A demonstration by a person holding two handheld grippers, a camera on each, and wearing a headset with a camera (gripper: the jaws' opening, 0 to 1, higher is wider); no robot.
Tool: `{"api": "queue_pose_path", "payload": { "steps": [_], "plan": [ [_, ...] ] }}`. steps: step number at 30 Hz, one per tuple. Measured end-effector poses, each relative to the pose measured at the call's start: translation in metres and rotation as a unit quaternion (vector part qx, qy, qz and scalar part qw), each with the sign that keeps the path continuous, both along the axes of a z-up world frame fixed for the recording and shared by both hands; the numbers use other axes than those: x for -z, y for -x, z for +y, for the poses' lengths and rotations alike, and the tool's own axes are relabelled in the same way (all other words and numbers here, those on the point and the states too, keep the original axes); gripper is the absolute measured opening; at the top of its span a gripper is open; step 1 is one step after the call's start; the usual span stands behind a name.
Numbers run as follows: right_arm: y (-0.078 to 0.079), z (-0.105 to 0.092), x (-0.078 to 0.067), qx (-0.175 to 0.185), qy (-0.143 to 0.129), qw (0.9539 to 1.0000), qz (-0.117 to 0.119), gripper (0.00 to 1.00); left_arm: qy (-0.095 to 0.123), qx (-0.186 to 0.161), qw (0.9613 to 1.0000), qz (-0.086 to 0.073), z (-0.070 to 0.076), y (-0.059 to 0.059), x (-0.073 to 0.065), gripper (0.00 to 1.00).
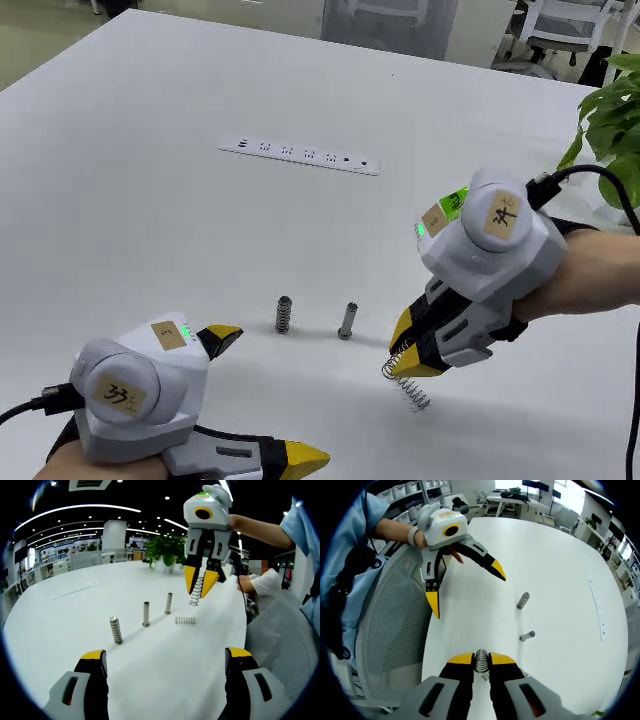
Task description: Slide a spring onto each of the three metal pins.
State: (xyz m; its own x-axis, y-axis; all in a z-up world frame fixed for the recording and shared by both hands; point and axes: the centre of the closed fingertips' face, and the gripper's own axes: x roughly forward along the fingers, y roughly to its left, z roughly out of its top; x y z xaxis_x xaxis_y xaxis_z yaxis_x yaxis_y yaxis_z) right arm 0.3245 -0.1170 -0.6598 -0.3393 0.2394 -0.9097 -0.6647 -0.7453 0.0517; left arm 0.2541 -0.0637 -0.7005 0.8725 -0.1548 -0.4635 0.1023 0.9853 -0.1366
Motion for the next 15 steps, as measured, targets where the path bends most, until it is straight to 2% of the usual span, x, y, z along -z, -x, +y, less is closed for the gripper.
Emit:
{"api": "queue_pose_path", "payload": {
  "steps": [1,5,6,9,13,15],
  "plan": [
    [-0.005,0.003,0.000,-0.010,-0.001,0.9998,-0.017,0.12,-0.002,-0.001,1.0000,-0.001,0.001,0.000,0.000,1.00],
    [-0.012,0.017,-0.003,-0.013,-0.005,0.9995,-0.028,0.12,-0.003,-0.004,1.0000,-0.002,0.001,0.000,-0.001,1.00],
    [-0.016,0.021,-0.004,-0.019,-0.009,0.9990,-0.039,0.12,-0.008,-0.003,1.0000,-0.004,0.001,0.001,-0.001,1.00],
    [-0.019,0.028,-0.005,-0.027,-0.010,0.9983,-0.051,0.12,-0.014,-0.001,0.9999,0.000,0.002,0.001,0.000,1.00],
    [-0.027,0.040,-0.008,-0.048,-0.015,0.9954,-0.082,0.12,-0.007,-0.003,1.0000,0.003,0.003,0.003,0.003,1.00],
    [-0.035,0.044,-0.009,-0.066,-0.014,0.9918,-0.108,0.12,-0.004,-0.006,1.0000,0.004,0.004,0.004,0.003,1.00]
  ]
}}
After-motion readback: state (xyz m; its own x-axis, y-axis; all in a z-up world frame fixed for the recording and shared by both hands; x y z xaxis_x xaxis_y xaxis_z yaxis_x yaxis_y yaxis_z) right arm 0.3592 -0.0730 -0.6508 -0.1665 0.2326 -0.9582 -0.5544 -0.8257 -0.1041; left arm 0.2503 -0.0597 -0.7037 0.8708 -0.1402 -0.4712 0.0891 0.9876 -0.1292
